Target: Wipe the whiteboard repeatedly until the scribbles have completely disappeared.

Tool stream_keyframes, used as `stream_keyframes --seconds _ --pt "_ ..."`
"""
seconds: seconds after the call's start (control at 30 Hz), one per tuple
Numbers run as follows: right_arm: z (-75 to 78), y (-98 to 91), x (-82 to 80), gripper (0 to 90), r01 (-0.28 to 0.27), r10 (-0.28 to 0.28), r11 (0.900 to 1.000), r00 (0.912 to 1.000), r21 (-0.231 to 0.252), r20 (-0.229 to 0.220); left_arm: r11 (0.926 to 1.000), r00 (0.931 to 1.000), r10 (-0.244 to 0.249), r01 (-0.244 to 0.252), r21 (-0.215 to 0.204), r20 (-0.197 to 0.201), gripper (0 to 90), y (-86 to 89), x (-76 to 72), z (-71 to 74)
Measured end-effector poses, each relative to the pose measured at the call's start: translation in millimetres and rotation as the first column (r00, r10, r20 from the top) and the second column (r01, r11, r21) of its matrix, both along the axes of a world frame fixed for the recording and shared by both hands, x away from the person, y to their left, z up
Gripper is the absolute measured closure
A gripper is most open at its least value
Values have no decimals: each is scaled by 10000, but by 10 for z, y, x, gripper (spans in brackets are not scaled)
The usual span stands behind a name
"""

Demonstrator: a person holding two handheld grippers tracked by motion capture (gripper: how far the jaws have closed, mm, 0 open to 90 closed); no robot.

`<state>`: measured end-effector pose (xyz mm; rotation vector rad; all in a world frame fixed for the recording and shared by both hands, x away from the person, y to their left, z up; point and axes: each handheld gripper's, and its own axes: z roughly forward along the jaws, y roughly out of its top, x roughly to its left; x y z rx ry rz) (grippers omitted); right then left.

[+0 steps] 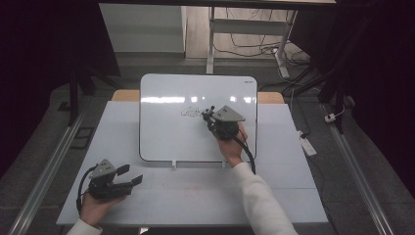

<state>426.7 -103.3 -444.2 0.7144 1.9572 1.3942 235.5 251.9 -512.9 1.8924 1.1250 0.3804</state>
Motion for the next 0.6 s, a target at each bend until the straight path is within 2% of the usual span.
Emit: stream_keyframes --seconds 0.03,0.07,0.1,0.17,0.23,0.27,0.33,0.4,0.43,0.5,0.53,0.57,0.6 --pt "32 -38 53 773 209 -203 9989 9997 424 -150 10000 10000 -16 16 -12 18 315 3 -3 5" --pt "46 -29 75 773 267 -259 9985 9995 486 -186 10000 10000 5 -5 -17 33 315 4 -2 7" --pt "46 10 70 773 251 -247 9990 9996 363 -117 10000 10000 5 -5 -26 20 315 5 2 6" --pt "7 135 14 774 -417 416 9991 9989 -30 -192 10000 10000 -21 21 7 -18 315 9 10 -3" --pt "-20 223 -35 773 -691 701 9945 9975 -783 101 10000 10000 -12 12 14 -27 315 14 9 -6" --pt "-4 203 -4 774 -711 715 9952 9974 -669 41 10000 10000 -13 13 10 -20 315 16 7 -5" --pt "67 88 88 773 -108 108 9999 9999 -11 7 10000 10000 1 -1 -40 6 315 20 0 2" --pt "93 14 136 773 81 -70 9989 9997 471 -235 10000 10000 14 -13 -35 33 315 20 -3 8" --pt "79 37 105 774 24 -18 9996 9998 272 -214 10000 10000 11 -11 -30 41 315 21 -1 8" --pt "8 138 5 773 -752 743 9965 9969 -357 -257 10000 10000 15 -15 -50 6 315 24 6 0" --pt "-31 178 -45 774 -995 989 9920 9950 -772 -112 10000 10000 7 -7 -66 -18 315 25 6 -3" --pt "-42 191 -66 773 -948 965 9896 9953 -1086 107 10000 10000 11 -11 -56 -33 315 25 6 -4" --pt "-30 171 -38 774 -879 891 9918 9960 -931 85 10000 10000 32 -32 -51 -26 315 23 3 -3"
